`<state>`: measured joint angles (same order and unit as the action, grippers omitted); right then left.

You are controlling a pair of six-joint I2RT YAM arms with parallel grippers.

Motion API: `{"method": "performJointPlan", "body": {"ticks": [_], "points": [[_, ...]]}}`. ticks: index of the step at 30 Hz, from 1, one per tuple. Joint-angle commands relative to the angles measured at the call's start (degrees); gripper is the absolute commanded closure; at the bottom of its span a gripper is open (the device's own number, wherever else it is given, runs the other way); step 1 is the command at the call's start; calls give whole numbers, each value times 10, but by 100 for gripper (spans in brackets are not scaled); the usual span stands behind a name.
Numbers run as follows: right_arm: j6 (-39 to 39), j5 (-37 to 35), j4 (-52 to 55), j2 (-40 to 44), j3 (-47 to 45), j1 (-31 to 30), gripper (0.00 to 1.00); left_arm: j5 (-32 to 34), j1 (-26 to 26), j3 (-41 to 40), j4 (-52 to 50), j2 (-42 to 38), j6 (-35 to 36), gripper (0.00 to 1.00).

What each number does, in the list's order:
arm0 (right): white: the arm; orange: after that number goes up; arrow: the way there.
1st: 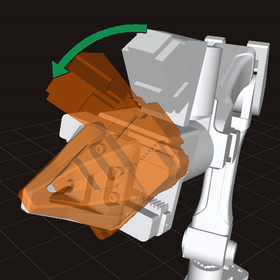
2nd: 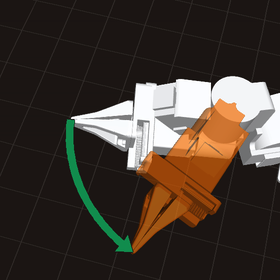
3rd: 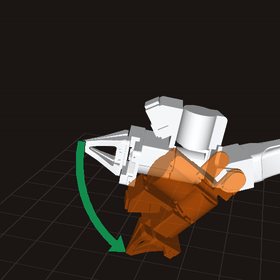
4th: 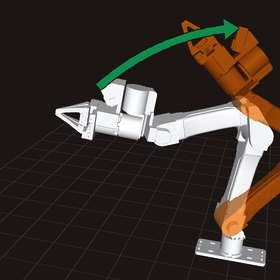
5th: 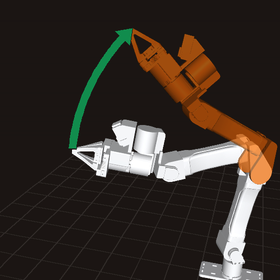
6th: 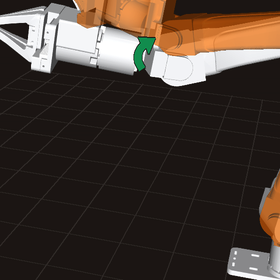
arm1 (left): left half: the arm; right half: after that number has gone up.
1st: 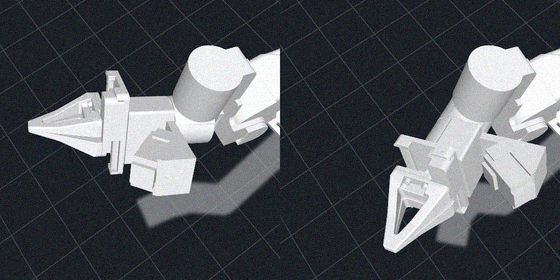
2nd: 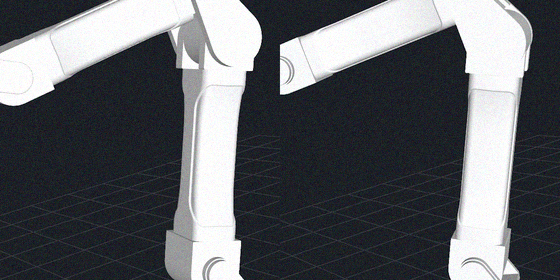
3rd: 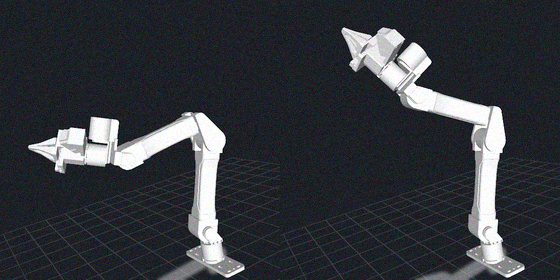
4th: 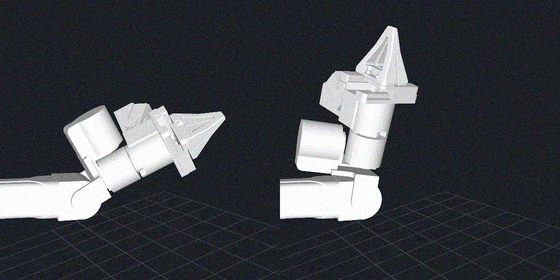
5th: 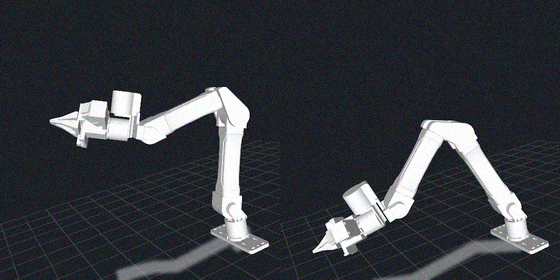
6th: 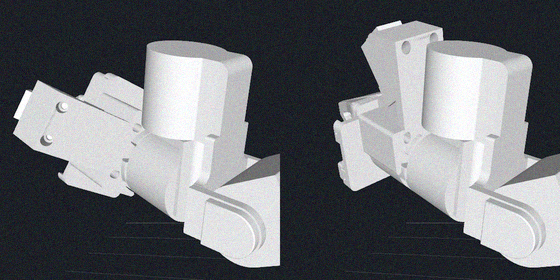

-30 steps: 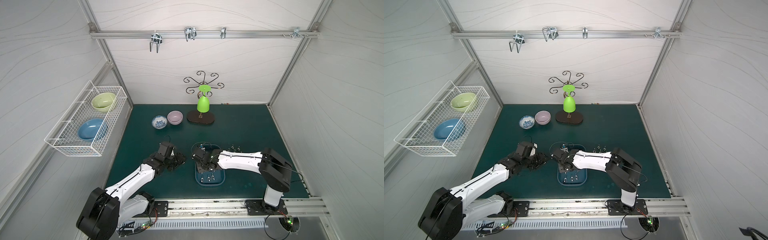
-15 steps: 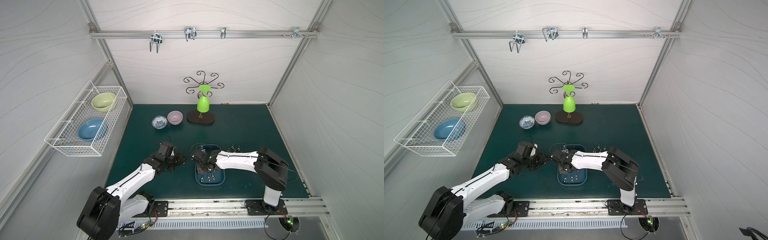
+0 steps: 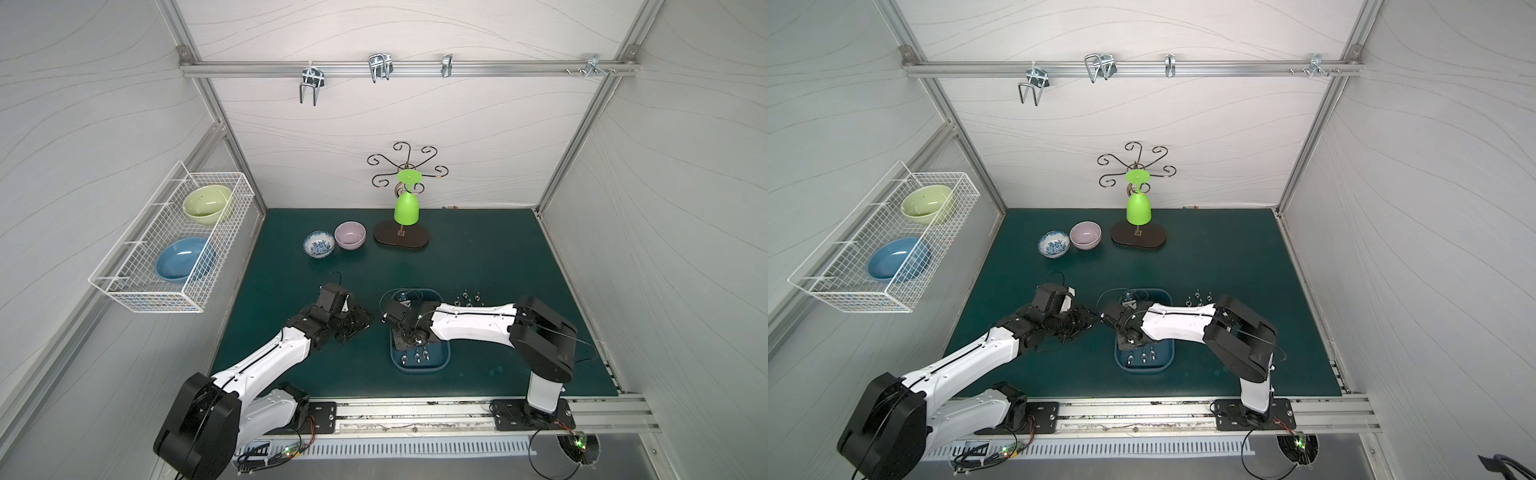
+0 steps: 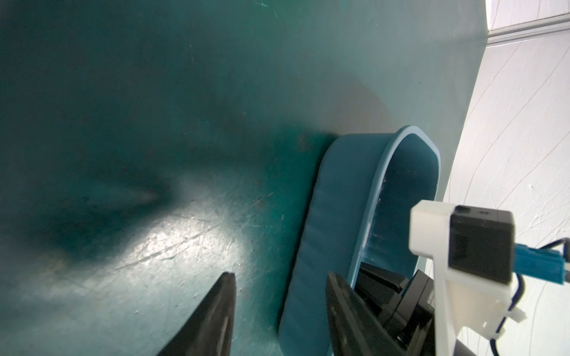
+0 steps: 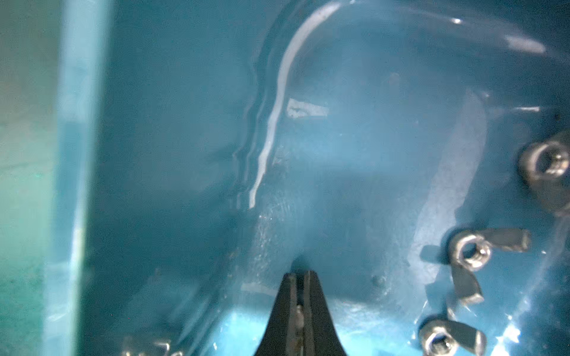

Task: Take out the wing nut from the storage box
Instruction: Pick up the wing nut from the storage box, then place the wing nut at the center of the board.

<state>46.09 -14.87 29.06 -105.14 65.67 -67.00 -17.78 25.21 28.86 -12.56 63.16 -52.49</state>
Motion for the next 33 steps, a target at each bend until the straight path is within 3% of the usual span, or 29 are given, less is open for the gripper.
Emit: {"method": "performJointPlan", "body": {"ticks": [1,9,18,23,33], "points": [[-9,-24,24,25,10,-5,100,-6,-3,13,22,7,10,49],[-53,-57,47,51,45,11,100,-17,-3,37,28,24,12,50],[-76,-74,62,121,16,73,100,-33,5,81,32,40,22,50],[-102,-82,74,174,-21,162,100,-13,66,150,21,69,52,51],[-140,-42,52,227,-116,424,100,-41,178,307,49,229,73,51]]}}
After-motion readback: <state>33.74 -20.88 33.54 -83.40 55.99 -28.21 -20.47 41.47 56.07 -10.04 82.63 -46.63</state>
